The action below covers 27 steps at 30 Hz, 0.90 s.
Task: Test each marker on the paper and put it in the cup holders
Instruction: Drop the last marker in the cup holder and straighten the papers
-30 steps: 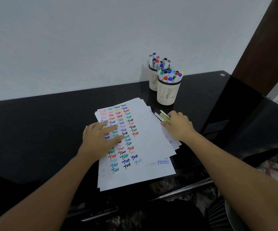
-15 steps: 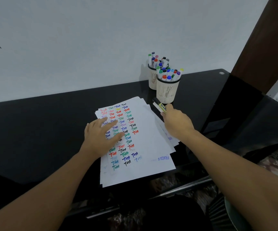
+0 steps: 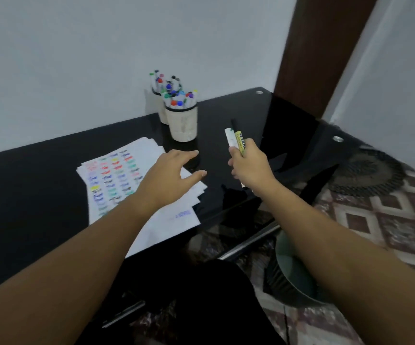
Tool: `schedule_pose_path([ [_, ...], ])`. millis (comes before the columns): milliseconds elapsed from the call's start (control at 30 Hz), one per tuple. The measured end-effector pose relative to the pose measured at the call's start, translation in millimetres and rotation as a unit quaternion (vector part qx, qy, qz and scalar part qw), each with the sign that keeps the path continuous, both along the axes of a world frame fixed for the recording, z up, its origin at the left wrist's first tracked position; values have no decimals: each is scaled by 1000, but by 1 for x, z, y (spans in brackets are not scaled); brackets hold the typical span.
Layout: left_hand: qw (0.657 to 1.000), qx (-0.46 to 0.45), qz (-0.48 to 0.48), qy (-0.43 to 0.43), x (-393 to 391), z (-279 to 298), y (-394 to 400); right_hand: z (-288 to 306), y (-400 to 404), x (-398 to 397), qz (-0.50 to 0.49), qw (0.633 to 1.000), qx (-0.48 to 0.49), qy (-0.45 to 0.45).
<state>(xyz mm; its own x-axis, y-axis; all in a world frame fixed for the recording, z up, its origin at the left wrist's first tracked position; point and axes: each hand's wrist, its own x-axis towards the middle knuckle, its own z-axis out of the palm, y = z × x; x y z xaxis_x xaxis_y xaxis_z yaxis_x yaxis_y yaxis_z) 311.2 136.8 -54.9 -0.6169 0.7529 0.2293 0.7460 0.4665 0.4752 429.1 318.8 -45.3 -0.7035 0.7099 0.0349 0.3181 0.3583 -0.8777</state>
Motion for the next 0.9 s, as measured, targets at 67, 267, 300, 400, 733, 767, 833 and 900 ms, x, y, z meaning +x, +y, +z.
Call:
schedule_pose_path([
  [67, 999, -1, -33, 0, 16, -4, 25, -3, 13, 31, -25, 1000, -13, 7],
  [267, 992, -23, -125, -5, 67, -15, 85, -33, 58, 121, -104, 994, -16, -5],
  [300, 991, -27, -133, -5, 73, -17, 91, -42, 63, 134, -112, 993, -22, -15],
  [400, 987, -35, -155, -6, 91, -19, 108, -74, 79, 171, -137, 988, -33, -58],
  [733, 983, -57, -174, -1, 115, -18, 134, -126, 102, 223, -192, 963, -45, -182],
  [767, 983, -60, -176, -1, 115, -18, 135, -127, 104, 225, -193, 962, -43, -188],
  [833, 982, -66, -177, -3, 117, -19, 138, -129, 105, 225, -196, 962, -42, -185],
  [900, 982, -69, -177, -3, 119, -18, 140, -128, 105, 222, -196, 964, -45, -175],
])
